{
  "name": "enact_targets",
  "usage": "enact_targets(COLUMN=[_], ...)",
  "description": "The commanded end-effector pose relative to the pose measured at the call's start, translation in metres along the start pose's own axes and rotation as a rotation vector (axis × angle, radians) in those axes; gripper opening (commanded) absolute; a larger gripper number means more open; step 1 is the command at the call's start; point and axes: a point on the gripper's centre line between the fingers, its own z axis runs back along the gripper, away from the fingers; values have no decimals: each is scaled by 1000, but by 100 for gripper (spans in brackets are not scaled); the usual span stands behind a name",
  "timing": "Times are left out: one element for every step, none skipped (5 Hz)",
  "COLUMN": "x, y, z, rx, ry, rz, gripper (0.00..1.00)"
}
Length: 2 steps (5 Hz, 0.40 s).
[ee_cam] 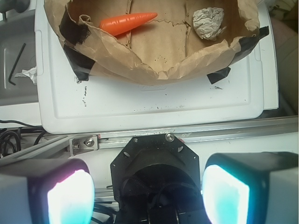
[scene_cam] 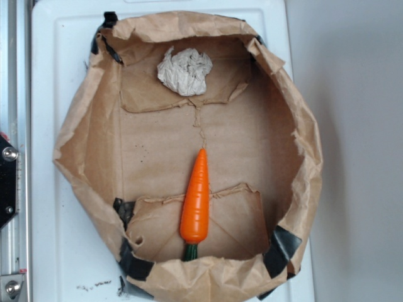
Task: Grab the white paper.
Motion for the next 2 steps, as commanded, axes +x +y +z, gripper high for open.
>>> enact_targets(x=[0, 46], y=[0, -12], z=[0, -13], rx=[0, -14], ry=[0, 3], rz=[0, 123], gripper=[100, 100])
